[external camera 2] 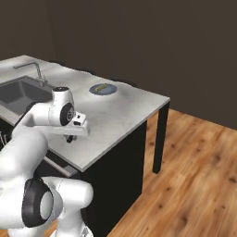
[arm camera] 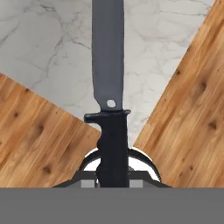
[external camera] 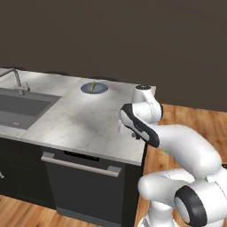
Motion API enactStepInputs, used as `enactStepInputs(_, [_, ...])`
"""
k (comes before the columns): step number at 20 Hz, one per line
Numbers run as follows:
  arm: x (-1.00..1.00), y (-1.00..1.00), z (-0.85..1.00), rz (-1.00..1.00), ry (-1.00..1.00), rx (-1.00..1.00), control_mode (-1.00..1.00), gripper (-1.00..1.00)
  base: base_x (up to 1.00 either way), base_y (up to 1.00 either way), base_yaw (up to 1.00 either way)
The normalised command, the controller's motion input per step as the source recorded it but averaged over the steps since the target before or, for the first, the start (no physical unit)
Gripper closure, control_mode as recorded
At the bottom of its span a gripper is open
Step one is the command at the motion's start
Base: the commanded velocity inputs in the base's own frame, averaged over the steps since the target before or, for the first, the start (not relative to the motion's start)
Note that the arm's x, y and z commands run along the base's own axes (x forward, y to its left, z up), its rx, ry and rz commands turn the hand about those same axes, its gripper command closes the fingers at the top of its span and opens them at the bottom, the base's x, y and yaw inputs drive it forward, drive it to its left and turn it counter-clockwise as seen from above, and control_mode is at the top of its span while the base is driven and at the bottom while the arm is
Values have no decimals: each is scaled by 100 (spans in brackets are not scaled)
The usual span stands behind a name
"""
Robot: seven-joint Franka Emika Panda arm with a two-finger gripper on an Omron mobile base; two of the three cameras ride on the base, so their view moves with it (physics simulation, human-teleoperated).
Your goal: Retrieve the butter from the fridge and place it on a plate on the dining table. Then retrieve the butter knife by the fridge and place it near the plate.
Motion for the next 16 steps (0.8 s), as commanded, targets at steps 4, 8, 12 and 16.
enactStepInputs(4, [-100,-1,92,0,0,-3,-100,100,0,0,0])
enactStepInputs(8, [-86,-32,84,0,0,0,-100,100,0,0,0])
enactStepInputs(12, [-62,-37,56,0,0,0,-100,100,0,0,0])
enactStepInputs(16, [-68,-34,4,0,0,0,-100,100,0,0,0])
